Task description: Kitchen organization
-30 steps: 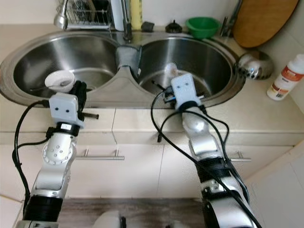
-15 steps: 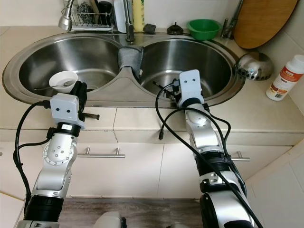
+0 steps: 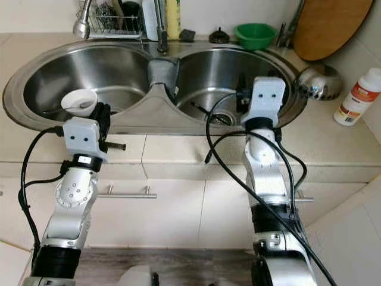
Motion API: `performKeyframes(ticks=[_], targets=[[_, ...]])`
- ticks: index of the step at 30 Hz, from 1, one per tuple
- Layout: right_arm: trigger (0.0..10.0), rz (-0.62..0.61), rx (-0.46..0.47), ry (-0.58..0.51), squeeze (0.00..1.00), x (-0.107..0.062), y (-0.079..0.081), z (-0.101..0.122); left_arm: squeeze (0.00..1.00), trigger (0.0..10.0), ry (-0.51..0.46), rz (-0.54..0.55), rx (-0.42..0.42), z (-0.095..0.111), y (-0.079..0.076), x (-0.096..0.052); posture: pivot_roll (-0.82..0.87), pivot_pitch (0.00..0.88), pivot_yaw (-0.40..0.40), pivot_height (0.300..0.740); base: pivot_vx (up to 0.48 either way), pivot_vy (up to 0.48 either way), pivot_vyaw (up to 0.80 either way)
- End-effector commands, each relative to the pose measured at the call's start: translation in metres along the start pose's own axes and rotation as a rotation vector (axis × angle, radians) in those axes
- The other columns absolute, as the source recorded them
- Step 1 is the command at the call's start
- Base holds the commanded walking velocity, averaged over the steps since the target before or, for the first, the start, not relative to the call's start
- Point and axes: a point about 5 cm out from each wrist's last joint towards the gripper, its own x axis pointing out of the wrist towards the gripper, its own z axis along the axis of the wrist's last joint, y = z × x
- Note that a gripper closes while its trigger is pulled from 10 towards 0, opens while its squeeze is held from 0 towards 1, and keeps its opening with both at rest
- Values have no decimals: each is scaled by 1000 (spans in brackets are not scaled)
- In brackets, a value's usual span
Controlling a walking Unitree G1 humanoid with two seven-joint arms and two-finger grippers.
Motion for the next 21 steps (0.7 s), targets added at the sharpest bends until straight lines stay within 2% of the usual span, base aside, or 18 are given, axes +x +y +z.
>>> performKeyframes(ticks=[1, 7, 17, 18, 19, 20, 21], targets=[[10000, 26, 4, -47, 0, -2, 6, 8, 0, 10000, -1, 3, -8, 2, 1, -1, 186, 0, -37, 740, 0, 480, 0], [10000, 59, -19, -57, 0, -15, 10, 7, 0, 10000, -29, 0, 13, 7, 1, -1, 184, 0, -38, 740, 0, 480, 0], [10000, 56, -57, -89, 0, -26, 8, 9, 0, 10000, -195, -36, 65, 44, -7, 9, 178, 0, -40, 740, 0, 480, 0], [10000, 71, -101, -110, 0, -27, 8, 12, 0, 10000, -210, -44, 65, 47, -9, 10, 178, 0, -40, 740, 0, 480, 0], [10000, 71, -101, -110, 0, -27, 8, 12, 0, 10000, -210, -44, 65, 47, -9, 10, 178, 0, -40, 740, 0, 480, 0], [10000, 85, -154, -138, 0, -31, 8, 15, 0, 10000, -217, -54, 64, 50, -11, 10, 178, 0, -40, 740, 0, 480, -800], [10000, 77, -153, -133, 0, -32, 7, 14, 0, 10000, -209, -56, 65, 48, -11, 9, 178, 0, -40, 740, 0, 480, -800]])
